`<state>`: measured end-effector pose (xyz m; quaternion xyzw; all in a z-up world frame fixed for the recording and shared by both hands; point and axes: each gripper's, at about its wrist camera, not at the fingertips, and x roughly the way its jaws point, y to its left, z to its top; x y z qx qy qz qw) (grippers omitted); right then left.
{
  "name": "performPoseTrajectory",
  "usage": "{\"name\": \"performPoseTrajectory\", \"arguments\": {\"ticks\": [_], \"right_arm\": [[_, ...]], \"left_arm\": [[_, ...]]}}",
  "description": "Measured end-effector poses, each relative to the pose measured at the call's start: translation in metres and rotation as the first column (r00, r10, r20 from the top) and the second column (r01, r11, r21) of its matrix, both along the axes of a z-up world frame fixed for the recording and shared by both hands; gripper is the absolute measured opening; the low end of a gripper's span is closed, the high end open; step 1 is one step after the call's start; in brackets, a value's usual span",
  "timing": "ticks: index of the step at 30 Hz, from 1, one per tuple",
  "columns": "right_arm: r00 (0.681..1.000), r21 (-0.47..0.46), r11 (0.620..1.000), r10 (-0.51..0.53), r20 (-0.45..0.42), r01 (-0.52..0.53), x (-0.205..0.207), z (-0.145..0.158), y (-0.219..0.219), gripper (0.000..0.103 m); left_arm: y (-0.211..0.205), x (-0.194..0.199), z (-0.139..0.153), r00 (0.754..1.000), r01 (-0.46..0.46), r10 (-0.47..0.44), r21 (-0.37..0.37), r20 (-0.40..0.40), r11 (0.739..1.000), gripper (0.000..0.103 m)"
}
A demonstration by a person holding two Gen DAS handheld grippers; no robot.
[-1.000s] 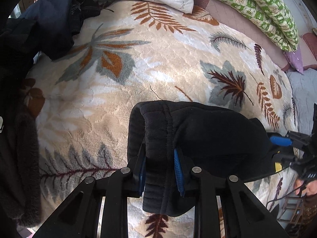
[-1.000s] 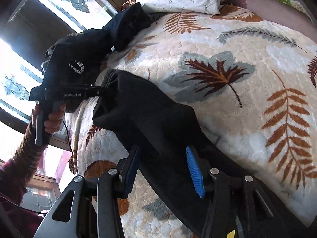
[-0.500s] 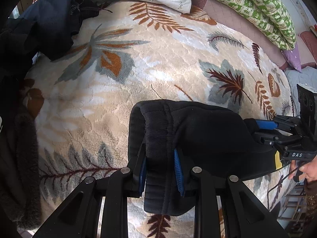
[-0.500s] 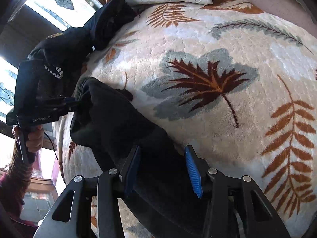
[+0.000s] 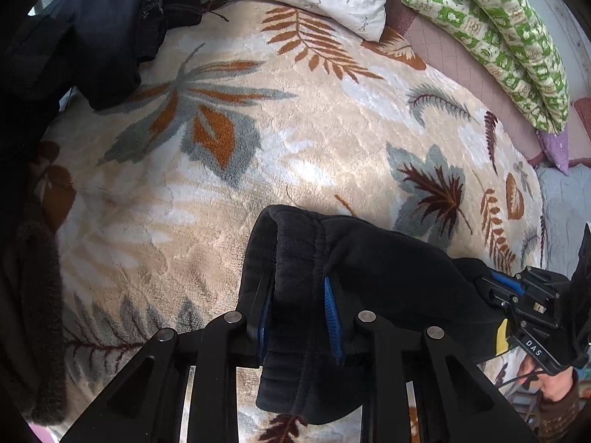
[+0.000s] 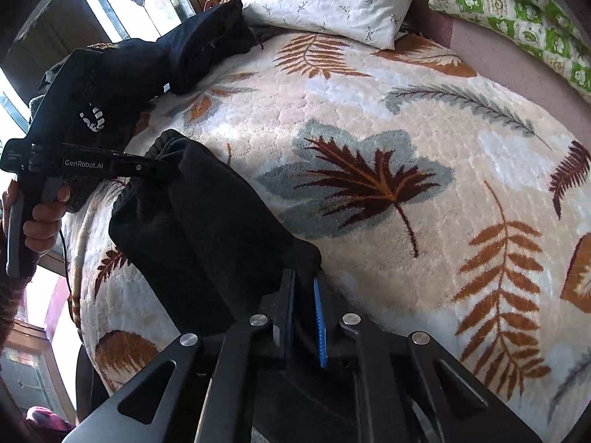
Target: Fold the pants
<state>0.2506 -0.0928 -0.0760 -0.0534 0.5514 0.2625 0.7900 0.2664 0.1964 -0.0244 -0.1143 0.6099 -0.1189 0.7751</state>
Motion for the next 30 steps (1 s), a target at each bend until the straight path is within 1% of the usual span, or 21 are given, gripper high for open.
{"name": "performPoseTrajectory", "arguments": {"ticks": [2, 3, 4, 6, 8, 10, 13, 14, 15, 16, 18, 19, 20, 21, 22, 24, 25, 26, 28, 29, 30], "right_arm": [[0.998, -0.009, 1.000, -0.018, 0.059, 0.018, 0.005, 0.013, -0.004, 0.008], [0.997, 0.000, 0.999, -0.039, 0.070, 0.039, 0.011, 0.018, -0.009, 0.008], [0.996, 0.001, 0.998, -0.059, 0.072, 0.059, 0.017, 0.018, -0.013, 0.008], [0.996, -0.022, 0.997, -0.073, 0.054, 0.074, 0.029, 0.009, -0.017, 0.008], [0.996, -0.071, 0.995, -0.070, 0.057, 0.074, 0.034, -0.004, -0.015, 0.007], [0.995, -0.084, 0.992, -0.089, 0.045, 0.093, 0.039, -0.017, -0.016, 0.005], [0.994, -0.128, 0.986, -0.108, 0.031, 0.111, 0.044, -0.037, -0.020, 0.005], [0.992, -0.106, 0.987, -0.121, 0.022, 0.122, 0.044, -0.039, -0.024, 0.006], [0.990, -0.059, 0.988, -0.141, 0.010, 0.141, 0.045, -0.035, -0.030, 0.008], [0.986, 0.006, 0.986, -0.169, -0.009, 0.169, 0.047, -0.029, -0.038, 0.010], [0.975, 0.175, 0.962, -0.194, -0.104, 0.210, 0.052, -0.022, -0.057, 0.012], [0.970, 0.210, 0.951, -0.205, -0.127, 0.228, 0.053, -0.020, -0.062, 0.025], [0.965, 0.224, 0.945, -0.204, -0.162, 0.237, 0.054, -0.021, -0.065, 0.040], [0.963, 0.227, 0.944, -0.200, -0.179, 0.238, 0.054, -0.022, -0.065, 0.042], [0.964, 0.219, 0.948, -0.194, -0.183, 0.232, 0.054, -0.023, -0.063, 0.043], [0.963, 0.204, 0.954, -0.180, -0.200, 0.221, 0.054, -0.029, -0.058, 0.043], [0.961, 0.201, 0.954, -0.182, -0.207, 0.224, 0.054, -0.032, -0.056, 0.046], [0.957, 0.210, 0.950, -0.183, -0.227, 0.231, 0.056, -0.036, -0.055, 0.050], [0.949, 0.239, 0.939, -0.186, -0.253, 0.248, 0.056, -0.042, -0.054, 0.050], [0.948, 0.256, 0.936, -0.171, -0.268, 0.242, 0.056, -0.045, -0.053, 0.051], [0.952, 0.261, 0.938, -0.158, -0.262, 0.228, 0.055, -0.044, -0.051, 0.051]], "left_arm": [[0.003, 0.001, 0.012, 0.998, -0.021, 0.022, -0.014, 0.051, 1.000, 0.023], [0.002, 0.002, 0.013, 0.998, -0.019, 0.018, 0.005, 0.067, 1.000, 0.024], [-0.001, 0.004, 0.011, 0.998, -0.016, 0.014, 0.022, 0.063, 1.000, 0.024], [-0.008, 0.009, -0.001, 0.999, -0.012, 0.010, 0.053, 0.033, 0.999, 0.024], [-0.013, 0.012, -0.008, 1.000, -0.007, 0.005, 0.087, 0.027, 0.996, 0.024], [-0.015, 0.014, -0.011, 0.999, -0.009, 0.006, 0.093, 0.032, 0.996, 0.025], [-0.016, 0.015, -0.013, 1.000, -0.001, -0.002, 0.103, 0.031, 0.995, 0.027], [-0.016, 0.014, -0.012, 1.000, 0.004, -0.007, 0.103, 0.028, 0.995, 0.027], [-0.015, 0.013, -0.010, 1.000, 0.013, -0.015, 0.098, 0.026, 0.995, 0.028], [-0.013, 0.012, -0.008, 0.999, 0.020, -0.022, 0.085, 0.024, 0.996, 0.028], [-0.008, 0.009, -0.002, 0.999, 0.032, -0.034, 0.067, 0.021, 0.997, 0.034], [-0.004, 0.008, 0.001, 0.999, 0.030, -0.031, 0.054, 0.026, 0.998, 0.036], [0.000, 0.007, 0.003, 0.999, 0.024, -0.025, 0.034, 0.032, 0.999, 0.038], [0.005, 0.007, 0.006, 0.999, 0.012, -0.012, 0.011, 0.036, 1.000, 0.041], [0.009, 0.009, 0.008, 0.999, -0.001, 0.002, -0.019, 0.040, 1.000, 0.043], [0.015, 0.014, 0.009, 0.999, -0.029, 0.031, -0.050, 0.037, 0.998, 0.058], [0.015, 0.018, 0.007, 0.999, -0.033, 0.035, -0.056, 0.024, 0.998, 0.060], [0.013, 0.022, 0.004, 0.999, -0.031, 0.031, -0.064, 0.007, 0.997, 0.060], [0.005, 0.029, -0.004, 0.999, -0.001, -0.003, -0.076, -0.043, 0.997, 0.061], [0.000, 0.031, -0.008, 0.998, 0.012, -0.016, -0.082, -0.059, 0.997, 0.060], [-0.006, 0.033, -0.009, 0.998, 0.028, -0.033, -0.077, -0.062, 0.997, 0.057]]}}
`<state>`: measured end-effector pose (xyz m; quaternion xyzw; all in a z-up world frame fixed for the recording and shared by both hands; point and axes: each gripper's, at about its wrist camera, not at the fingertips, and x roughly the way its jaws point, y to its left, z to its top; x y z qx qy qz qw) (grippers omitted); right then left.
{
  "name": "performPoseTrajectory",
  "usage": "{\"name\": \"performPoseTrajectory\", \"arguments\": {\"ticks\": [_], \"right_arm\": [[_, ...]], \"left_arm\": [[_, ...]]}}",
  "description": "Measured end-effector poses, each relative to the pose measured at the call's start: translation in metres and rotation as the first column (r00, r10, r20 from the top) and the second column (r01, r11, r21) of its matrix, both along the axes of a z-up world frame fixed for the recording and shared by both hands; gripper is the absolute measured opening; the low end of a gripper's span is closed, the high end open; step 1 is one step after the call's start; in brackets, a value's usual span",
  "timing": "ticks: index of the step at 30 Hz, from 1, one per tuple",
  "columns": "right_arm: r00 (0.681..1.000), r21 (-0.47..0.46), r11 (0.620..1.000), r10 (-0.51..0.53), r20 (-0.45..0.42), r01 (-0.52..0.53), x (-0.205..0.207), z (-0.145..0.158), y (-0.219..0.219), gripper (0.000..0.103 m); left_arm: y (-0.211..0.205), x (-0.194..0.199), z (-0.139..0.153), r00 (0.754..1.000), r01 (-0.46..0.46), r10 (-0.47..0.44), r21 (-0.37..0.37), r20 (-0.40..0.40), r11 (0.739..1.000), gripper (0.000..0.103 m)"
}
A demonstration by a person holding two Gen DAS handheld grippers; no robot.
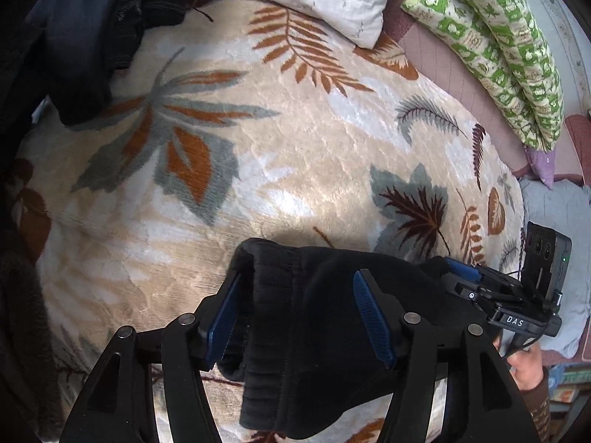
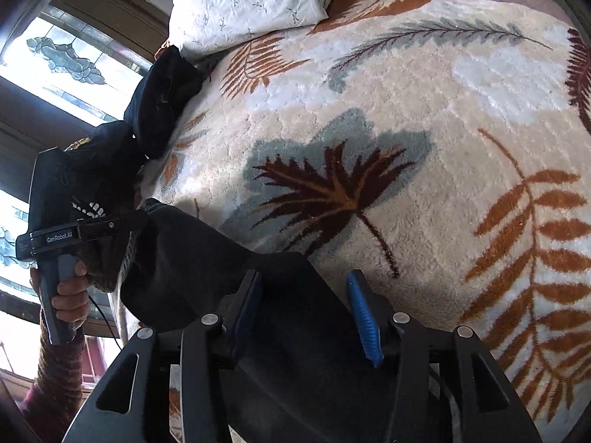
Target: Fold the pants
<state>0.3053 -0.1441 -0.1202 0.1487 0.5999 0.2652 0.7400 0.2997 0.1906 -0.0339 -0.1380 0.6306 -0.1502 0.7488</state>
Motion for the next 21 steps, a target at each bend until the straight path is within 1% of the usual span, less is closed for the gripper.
{"name": "performPoseTrajectory", "arguments": {"ticks": [1, 2, 3, 4, 5, 7, 8, 9, 11, 13, 15, 16, 18, 19, 20, 21], "right_arm": [[1.000, -0.012, 1.000, 0.021, 0.013, -0.020, -0.002, 0.002, 0.003, 0.050], [0.999, -0.035, 0.998, 0.046, 0.029, -0.045, -0.003, 0.004, 0.007, 0.041], [0.997, -0.055, 0.996, 0.070, 0.043, -0.068, -0.005, 0.006, 0.012, 0.034], [0.994, -0.079, 0.993, 0.095, 0.055, -0.091, -0.008, 0.008, 0.017, 0.020], [0.990, -0.124, 0.987, 0.114, 0.078, -0.104, -0.011, 0.011, 0.022, 0.017], [0.981, -0.191, 0.973, 0.156, 0.113, -0.132, -0.014, 0.021, 0.034, 0.013], [0.977, -0.209, 0.969, 0.161, 0.140, -0.130, -0.015, 0.026, 0.036, 0.011], [0.976, -0.212, 0.971, 0.147, 0.162, -0.111, -0.013, 0.031, 0.033, 0.009], [0.980, -0.214, 0.975, 0.093, 0.178, -0.054, -0.004, 0.030, 0.024, 0.009], [0.985, -0.202, 0.979, 0.058, 0.160, -0.024, 0.002, 0.021, 0.017, 0.009], [0.987, -0.224, 0.974, 0.062, 0.150, -0.027, 0.003, 0.011, 0.017, 0.009], [0.987, -0.226, 0.974, 0.061, 0.150, -0.026, 0.004, 0.007, 0.018, 0.010], [0.987, -0.225, 0.974, 0.043, 0.153, -0.008, 0.006, 0.005, 0.016, 0.016], [0.989, -0.210, 0.978, 0.021, 0.146, 0.010, 0.008, 0.007, 0.013, 0.026], [0.992, -0.177, 0.984, -0.006, 0.129, 0.029, 0.009, 0.010, 0.007, 0.027], [0.991, -0.134, 0.989, -0.039, 0.127, 0.056, 0.007, 0.016, -0.002, 0.027]], "left_arm": [[-0.005, 0.001, 0.000, 1.000, 0.012, -0.012, 0.022, 0.012, 1.000, 0.049], [-0.011, 0.002, 0.001, 0.999, 0.015, -0.017, 0.053, 0.032, 0.998, 0.024], [-0.013, 0.003, 0.003, 0.999, 0.012, -0.016, 0.072, 0.048, 0.997, 0.019], [-0.014, 0.004, 0.006, 0.998, -0.004, 0.000, 0.065, 0.061, 0.998, 0.017], [-0.013, 0.004, 0.009, 0.997, -0.024, 0.021, 0.040, 0.071, 0.999, 0.013], [-0.011, 0.002, 0.020, 0.992, -0.045, 0.045, 0.001, 0.114, 0.999, 0.012], [-0.010, 0.000, 0.024, 0.989, -0.046, 0.046, 0.002, 0.142, 0.999, 0.012], [-0.010, -0.001, 0.024, 0.987, -0.046, 0.043, 0.021, 0.154, 0.999, 0.012], [-0.012, -0.003, 0.015, 0.990, -0.042, 0.033, 0.064, 0.136, 0.997, 0.013], [-0.013, -0.003, 0.006, 0.992, -0.039, 0.026, 0.106, 0.120, 0.994, 0.013], [-0.015, -0.003, 0.000, 0.993, -0.037, 0.020, 0.136, 0.119, 0.990, 0.017], [-0.016, -0.003, -0.002, 0.992, -0.034, 0.014, 0.161, 0.125, 0.986, 0.019], [-0.020, -0.003, -0.005, 0.992, -0.032, 0.008, 0.192, 0.125, 0.981, 0.024], [-0.021, -0.003, -0.004, 0.992, -0.029, 0.004, 0.195, 0.127, 0.980, 0.025], [-0.021, -0.004, -0.001, 0.992, -0.028, 0.003, 0.194, 0.129, 0.981, 0.028], [-0.020, -0.006, 0.004, 0.991, -0.034, 0.007, 0.194, 0.134, 0.980, 0.036]]}}
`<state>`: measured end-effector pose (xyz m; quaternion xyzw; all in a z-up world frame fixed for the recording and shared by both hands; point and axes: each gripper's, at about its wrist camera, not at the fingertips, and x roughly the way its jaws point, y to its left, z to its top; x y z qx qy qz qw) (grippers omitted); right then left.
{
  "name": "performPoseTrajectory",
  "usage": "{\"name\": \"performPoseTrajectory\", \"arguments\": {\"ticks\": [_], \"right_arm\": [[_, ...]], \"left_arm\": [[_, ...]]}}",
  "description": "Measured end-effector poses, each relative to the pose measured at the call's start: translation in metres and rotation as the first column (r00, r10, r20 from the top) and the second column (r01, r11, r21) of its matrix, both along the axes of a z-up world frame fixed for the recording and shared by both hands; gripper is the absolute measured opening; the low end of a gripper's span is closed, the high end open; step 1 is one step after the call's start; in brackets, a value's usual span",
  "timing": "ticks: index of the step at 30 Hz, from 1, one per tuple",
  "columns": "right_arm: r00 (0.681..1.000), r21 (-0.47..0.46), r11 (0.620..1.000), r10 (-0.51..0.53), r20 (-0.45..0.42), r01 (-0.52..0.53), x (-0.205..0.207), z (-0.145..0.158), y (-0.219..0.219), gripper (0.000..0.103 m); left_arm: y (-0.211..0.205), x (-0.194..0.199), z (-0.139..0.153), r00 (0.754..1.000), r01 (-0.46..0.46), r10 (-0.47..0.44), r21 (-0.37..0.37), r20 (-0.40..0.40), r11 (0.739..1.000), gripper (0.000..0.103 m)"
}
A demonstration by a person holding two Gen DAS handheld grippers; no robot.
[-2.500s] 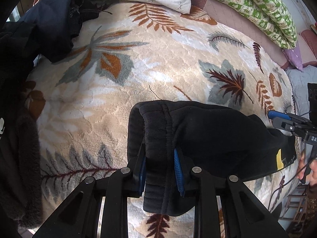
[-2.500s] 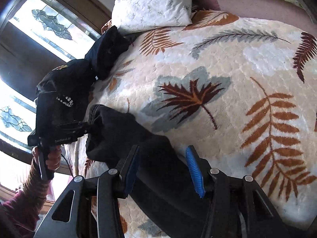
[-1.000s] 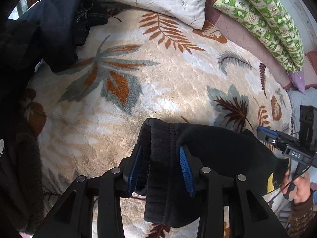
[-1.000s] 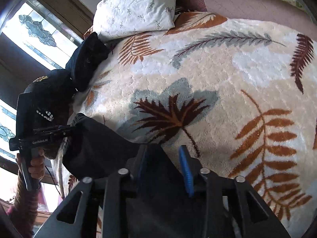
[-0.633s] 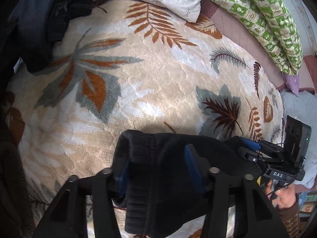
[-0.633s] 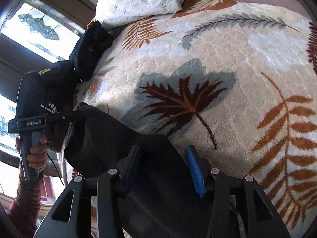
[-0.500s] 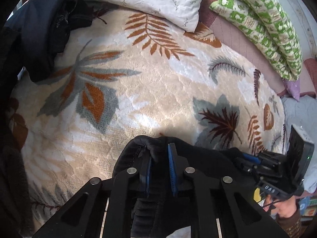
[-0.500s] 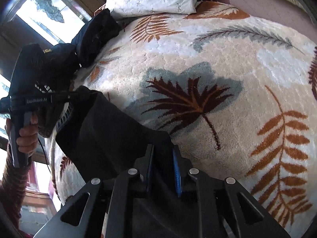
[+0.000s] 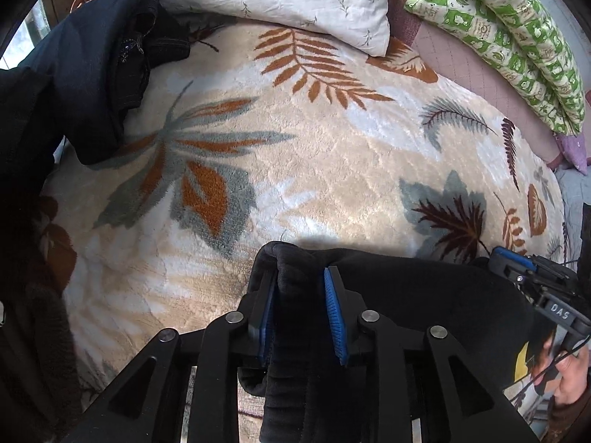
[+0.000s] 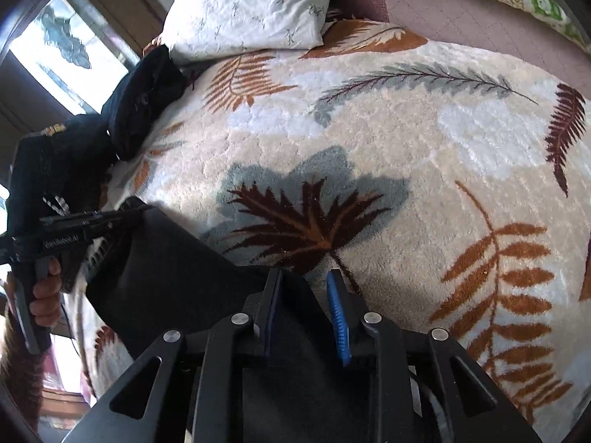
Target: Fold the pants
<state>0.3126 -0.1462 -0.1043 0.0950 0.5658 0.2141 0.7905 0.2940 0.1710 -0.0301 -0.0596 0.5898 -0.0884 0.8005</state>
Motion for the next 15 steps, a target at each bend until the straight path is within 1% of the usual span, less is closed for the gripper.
{"name": "performPoseTrajectory", "arguments": {"ticks": [1, 2, 3, 4, 5, 7, 9, 11, 12, 14, 15], "right_arm": [[1.000, 0.050, 0.998, -0.027, 0.002, 0.027, -0.004, 0.009, -0.010, 0.030], [0.998, 0.104, 0.993, -0.057, 0.008, 0.055, -0.012, 0.020, -0.023, 0.035], [0.996, 0.151, 0.985, -0.084, 0.015, 0.081, -0.020, 0.030, -0.035, 0.040], [0.993, 0.178, 0.978, -0.114, 0.023, 0.108, -0.032, 0.040, -0.050, 0.052], [0.989, 0.188, 0.973, -0.141, 0.032, 0.133, -0.044, 0.050, -0.064, 0.059], [0.981, 0.199, 0.964, -0.189, 0.038, 0.178, -0.073, 0.067, -0.093, 0.060], [0.967, 0.200, 0.950, -0.250, 0.036, 0.239, -0.105, 0.078, -0.124, 0.060], [0.949, 0.189, 0.933, -0.315, 0.026, 0.305, -0.139, 0.083, -0.156, 0.067], [0.938, 0.177, 0.924, -0.347, 0.021, 0.338, -0.155, 0.084, -0.171, 0.069], [0.914, 0.149, 0.905, -0.405, 0.012, 0.398, -0.185, 0.084, -0.201, 0.070], [0.901, 0.149, 0.892, -0.433, 0.004, 0.428, -0.199, 0.082, -0.215, 0.070]], "left_arm": [[0.003, -0.003, 0.006, 1.000, -0.012, 0.012, 0.006, 0.014, 1.000, 0.040], [0.008, -0.007, 0.012, 0.999, -0.027, 0.026, 0.012, 0.035, 1.000, 0.045], [0.012, -0.011, 0.019, 0.998, -0.044, 0.042, 0.031, 0.054, 0.999, 0.045], [0.017, -0.016, 0.025, 0.996, -0.064, 0.060, 0.050, 0.073, 0.997, 0.045], [0.021, -0.022, 0.031, 0.994, -0.081, 0.076, 0.059, 0.084, 0.995, 0.046], [0.026, -0.036, 0.041, 0.990, -0.114, 0.110, 0.044, 0.090, 0.992, 0.046], [0.018, -0.054, 0.049, 0.991, -0.098, 0.097, 0.010, 0.094, 0.995, 0.046], [-0.003, -0.074, 0.055, 0.994, -0.054, 0.055, -0.010, 0.094, 0.998, 0.048], [-0.017, -0.085, 0.056, 0.995, -0.027, 0.030, -0.023, 0.094, 0.999, 0.052], [-0.052, -0.107, 0.053, 0.997, 0.037, -0.033, -0.051, 0.077, 0.998, 0.057], [-0.073, -0.117, 0.050, 0.995, 0.076, -0.071, -0.070, 0.064, 0.995, 0.058]]}}
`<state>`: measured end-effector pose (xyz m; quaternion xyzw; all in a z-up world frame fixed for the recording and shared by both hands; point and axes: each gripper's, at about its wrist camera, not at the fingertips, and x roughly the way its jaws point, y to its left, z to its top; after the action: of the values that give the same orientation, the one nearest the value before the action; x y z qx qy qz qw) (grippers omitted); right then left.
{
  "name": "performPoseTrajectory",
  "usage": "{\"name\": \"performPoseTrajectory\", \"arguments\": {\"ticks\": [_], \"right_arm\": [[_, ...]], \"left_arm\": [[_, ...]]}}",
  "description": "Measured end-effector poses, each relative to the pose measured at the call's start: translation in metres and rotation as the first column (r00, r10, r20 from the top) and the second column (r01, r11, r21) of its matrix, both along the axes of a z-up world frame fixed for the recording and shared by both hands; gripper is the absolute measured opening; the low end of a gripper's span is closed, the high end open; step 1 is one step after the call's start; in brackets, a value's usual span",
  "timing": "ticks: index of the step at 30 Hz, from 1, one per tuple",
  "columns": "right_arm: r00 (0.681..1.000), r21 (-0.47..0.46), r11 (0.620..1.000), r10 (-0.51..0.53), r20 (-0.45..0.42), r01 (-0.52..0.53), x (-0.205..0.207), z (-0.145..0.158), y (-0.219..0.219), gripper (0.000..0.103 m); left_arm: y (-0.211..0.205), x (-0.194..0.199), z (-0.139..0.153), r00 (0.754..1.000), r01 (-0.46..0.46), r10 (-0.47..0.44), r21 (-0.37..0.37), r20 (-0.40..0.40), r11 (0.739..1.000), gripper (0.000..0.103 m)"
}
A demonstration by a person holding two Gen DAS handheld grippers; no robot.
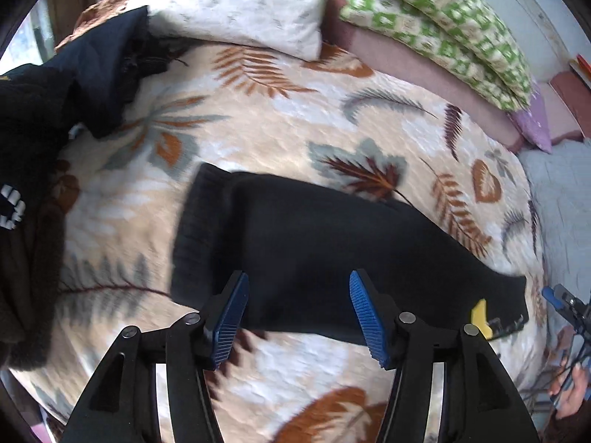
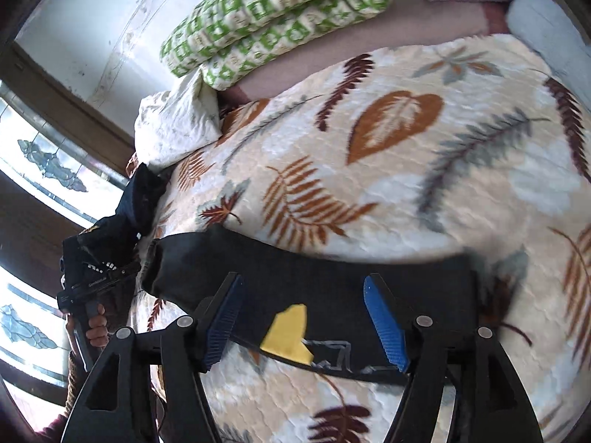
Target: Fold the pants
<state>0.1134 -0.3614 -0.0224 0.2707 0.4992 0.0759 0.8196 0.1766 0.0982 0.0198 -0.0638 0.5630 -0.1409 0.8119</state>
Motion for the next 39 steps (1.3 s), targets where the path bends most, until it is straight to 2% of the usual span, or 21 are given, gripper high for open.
{"name": "performPoseTrajectory", "arguments": {"ticks": [5, 9, 11, 14, 17, 21, 24, 28, 33, 36, 39], "right_arm": [[0.986, 0.031, 0.987, -0.158, -0.044, 0.159, -0.053, -0.019, -0.065, 0.076], [0.979, 0.089, 0.977, -0.190, -0.072, 0.196, -0.059, -0.042, -0.088, 0.076], [0.978, 0.126, 0.971, -0.194, -0.074, 0.203, -0.054, -0.053, -0.093, 0.076], [0.978, 0.137, 0.970, -0.192, -0.086, 0.203, -0.041, -0.067, -0.095, 0.076], [0.978, 0.123, 0.974, -0.180, -0.105, 0.192, -0.031, -0.078, -0.093, 0.076], [0.977, 0.126, 0.972, -0.186, -0.110, 0.199, -0.024, -0.088, -0.097, 0.076], [0.978, 0.142, 0.970, -0.181, -0.104, 0.195, -0.020, -0.092, -0.100, 0.076], [0.982, 0.150, 0.974, -0.156, -0.110, 0.171, -0.014, -0.094, -0.097, 0.076], [0.986, 0.104, 0.990, -0.083, -0.144, 0.099, -0.005, -0.093, -0.088, 0.084], [0.982, 0.021, 0.999, -0.037, -0.186, 0.042, 0.004, -0.091, -0.075, 0.087], [0.981, 0.040, 0.996, -0.067, -0.185, 0.076, 0.005, -0.093, -0.071, 0.099]], "left_arm": [[-0.101, -0.044, -0.027, 0.983, 0.160, -0.165, -0.065, -0.083, 0.985, 0.058], [-0.148, -0.059, -0.053, 0.961, 0.167, -0.195, -0.151, -0.196, 0.974, 0.058], [-0.162, -0.061, -0.063, 0.953, 0.149, -0.187, -0.168, -0.238, 0.974, 0.058], [-0.173, -0.058, -0.072, 0.946, 0.114, -0.164, -0.184, -0.281, 0.976, 0.058], [-0.176, -0.057, -0.071, 0.949, 0.089, -0.141, -0.190, -0.281, 0.978, 0.062], [-0.187, -0.058, -0.079, 0.943, 0.045, -0.114, -0.220, -0.313, 0.974, 0.063], [-0.198, -0.059, -0.083, 0.948, 0.030, -0.090, -0.195, -0.305, 0.980, 0.069], [-0.218, -0.061, -0.084, 0.960, 0.021, -0.059, -0.137, -0.272, 0.990, 0.071], [-0.232, -0.064, -0.085, 0.967, 0.004, -0.030, -0.100, -0.254, 0.995, 0.072], [-0.232, -0.067, -0.085, 0.967, 0.012, -0.039, -0.108, -0.251, 0.994, 0.071], [-0.223, -0.069, -0.085, 0.966, 0.000, -0.034, -0.131, -0.255, 0.991, 0.068]]}}
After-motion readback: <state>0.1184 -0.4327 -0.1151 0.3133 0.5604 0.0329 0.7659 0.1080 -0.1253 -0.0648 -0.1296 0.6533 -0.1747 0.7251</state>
